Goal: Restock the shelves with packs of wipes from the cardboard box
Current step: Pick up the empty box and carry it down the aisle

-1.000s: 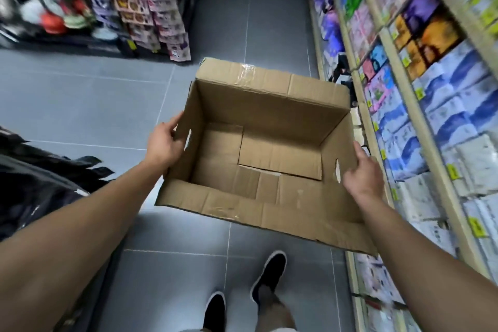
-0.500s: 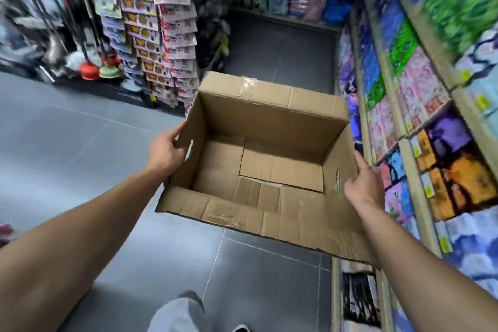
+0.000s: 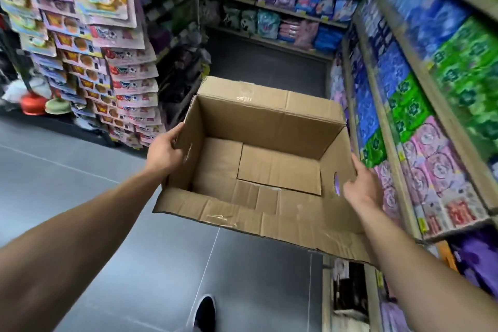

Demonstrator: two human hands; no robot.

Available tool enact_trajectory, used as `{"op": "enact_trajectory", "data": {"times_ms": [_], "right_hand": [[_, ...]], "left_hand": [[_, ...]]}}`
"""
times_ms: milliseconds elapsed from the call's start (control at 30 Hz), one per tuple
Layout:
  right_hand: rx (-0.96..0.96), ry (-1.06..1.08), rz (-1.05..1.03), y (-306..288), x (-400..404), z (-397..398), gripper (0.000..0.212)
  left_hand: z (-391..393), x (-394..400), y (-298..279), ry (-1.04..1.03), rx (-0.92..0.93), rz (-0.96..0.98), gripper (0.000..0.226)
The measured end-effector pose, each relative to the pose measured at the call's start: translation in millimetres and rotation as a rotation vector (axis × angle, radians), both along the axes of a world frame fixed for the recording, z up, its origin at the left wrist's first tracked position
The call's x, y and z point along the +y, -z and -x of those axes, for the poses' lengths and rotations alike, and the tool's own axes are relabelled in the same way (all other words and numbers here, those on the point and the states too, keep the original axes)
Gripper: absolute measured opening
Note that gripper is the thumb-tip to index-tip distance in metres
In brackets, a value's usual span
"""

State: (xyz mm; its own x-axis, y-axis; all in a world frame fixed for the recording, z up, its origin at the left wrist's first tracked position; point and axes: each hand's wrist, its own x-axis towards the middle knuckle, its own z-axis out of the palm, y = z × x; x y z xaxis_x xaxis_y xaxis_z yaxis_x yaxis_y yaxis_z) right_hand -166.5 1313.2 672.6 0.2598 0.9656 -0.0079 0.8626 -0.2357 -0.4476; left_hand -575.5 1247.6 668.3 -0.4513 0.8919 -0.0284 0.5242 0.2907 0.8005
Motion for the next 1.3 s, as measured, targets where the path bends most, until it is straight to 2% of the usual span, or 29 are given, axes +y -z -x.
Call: {"op": "enact_trajectory", "data": {"times_ms": [300,700,1000,1167,1300], "right_hand": [[-0.033,0.029,0.025,-7,249,-20,0.075],[0.081,-0.054,-0.032,-33,606,-49,0.077],[0.042,-0.052,-0.042,-26,872,-16,0.074],[0.003,-0.041,-0.036,-29,1012,-8,0.068],[0.058,-0.063,-0.061,-25,1111,-20,0.065]], "left_hand": [[-21,259,-21,0.009,0.027,-0.031,0.061],[-58,591,-37,-0.076,0.079,-0.035,0.062],[-21,858,-8,-0.096,0.002,-0.042,0.067],[-6,1006,-18,-0.041,-0.063,-0.005,0.069],[-9,1119,-26,-0.004,-0.061,0.000,0.070]]}}
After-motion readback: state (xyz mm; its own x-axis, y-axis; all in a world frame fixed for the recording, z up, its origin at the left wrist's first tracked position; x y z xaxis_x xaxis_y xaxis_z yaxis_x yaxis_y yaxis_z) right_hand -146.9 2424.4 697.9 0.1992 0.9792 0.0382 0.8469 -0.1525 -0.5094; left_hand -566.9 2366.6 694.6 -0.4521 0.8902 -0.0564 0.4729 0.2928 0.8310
